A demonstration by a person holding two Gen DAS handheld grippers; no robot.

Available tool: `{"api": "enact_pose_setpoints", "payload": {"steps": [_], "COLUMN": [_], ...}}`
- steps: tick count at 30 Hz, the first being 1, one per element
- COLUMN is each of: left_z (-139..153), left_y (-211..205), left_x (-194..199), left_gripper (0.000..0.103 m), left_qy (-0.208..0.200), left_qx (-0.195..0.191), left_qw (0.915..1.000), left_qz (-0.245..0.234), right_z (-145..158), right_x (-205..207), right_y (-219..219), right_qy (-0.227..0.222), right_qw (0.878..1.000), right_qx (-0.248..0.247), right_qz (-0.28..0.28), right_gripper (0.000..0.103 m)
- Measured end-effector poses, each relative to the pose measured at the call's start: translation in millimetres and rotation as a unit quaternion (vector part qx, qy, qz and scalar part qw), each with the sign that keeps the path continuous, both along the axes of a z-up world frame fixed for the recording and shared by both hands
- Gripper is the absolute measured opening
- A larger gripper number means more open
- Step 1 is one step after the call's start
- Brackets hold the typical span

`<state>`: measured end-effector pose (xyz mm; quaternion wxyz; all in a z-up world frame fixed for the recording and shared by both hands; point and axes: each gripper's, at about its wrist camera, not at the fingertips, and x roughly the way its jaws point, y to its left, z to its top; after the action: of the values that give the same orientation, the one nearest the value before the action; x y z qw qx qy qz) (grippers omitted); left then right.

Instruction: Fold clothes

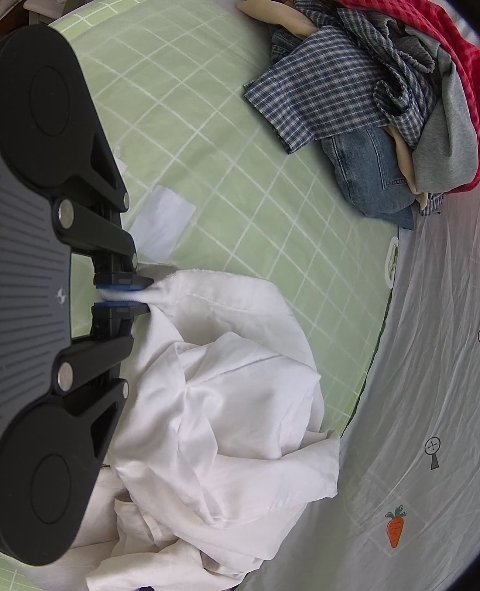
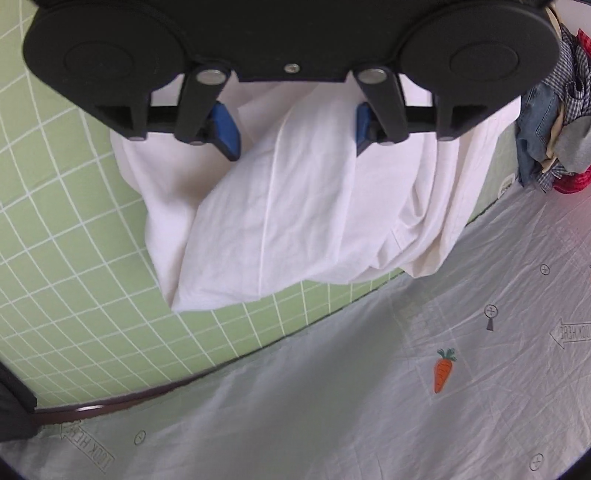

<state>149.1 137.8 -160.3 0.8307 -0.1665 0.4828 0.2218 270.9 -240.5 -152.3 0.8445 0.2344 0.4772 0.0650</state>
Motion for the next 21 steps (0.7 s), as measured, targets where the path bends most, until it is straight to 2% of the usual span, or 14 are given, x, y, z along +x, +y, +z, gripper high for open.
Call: {"api": "enact_pose_setpoints", "payload": {"steps": [1,2,5,9,12,14,16,17,18,20,21], "left_z": [0,0,1,2,3,2,1,1,2,5,7], "left_y": [2,3,5,8,10,6,1,-1,-2,-3,-3], "left_x": [0,0,1,7,13,18,20,20,20,16,13], "left_gripper": [0.007,0.007,0.007,0.007,0.007,0.007,0.008,0.009,0.01,0.012,0.014], "left_qy": [-0.002,-0.004,-0.008,-0.01,-0.015,-0.011,-0.006,-0.003,-0.002,-0.008,-0.01], "left_qx": [-0.004,-0.007,-0.008,0.002,-0.004,0.0,0.008,0.012,0.012,0.008,0.008], "left_qw": [1.0,0.9999,0.9998,0.9997,0.9996,0.9998,0.9999,0.9999,0.9999,0.9999,0.9999], "left_qz": [0.005,0.01,0.019,0.024,0.023,0.017,0.008,0.003,-0.001,-0.005,-0.006], "right_z": [-2,-2,14,44,54,48,36,30,25,15,12], "right_x": [-1,-3,-6,-3,3,3,-4,-7,-11,-20,-26], "right_y": [-6,-14,-49,-119,-153,-159,-158,-157,-156,-156,-156], "right_qy": [0.0,-0.006,-0.05,-0.104,-0.12,-0.11,-0.092,-0.083,-0.074,-0.06,-0.055], "right_qw": [1.0,1.0,0.996,0.981,0.967,0.963,0.963,0.963,0.963,0.963,0.963], "right_qx": [0.004,0.005,-0.038,-0.08,-0.138,-0.16,-0.174,-0.181,-0.188,-0.194,-0.189], "right_qz": [-0.007,-0.015,-0.065,-0.14,-0.176,-0.185,-0.181,-0.18,-0.178,-0.178,-0.182], "right_gripper": [0.026,0.006,0.004,0.004,0.004,0.005,0.009,0.018,0.033,0.043,0.045]}}
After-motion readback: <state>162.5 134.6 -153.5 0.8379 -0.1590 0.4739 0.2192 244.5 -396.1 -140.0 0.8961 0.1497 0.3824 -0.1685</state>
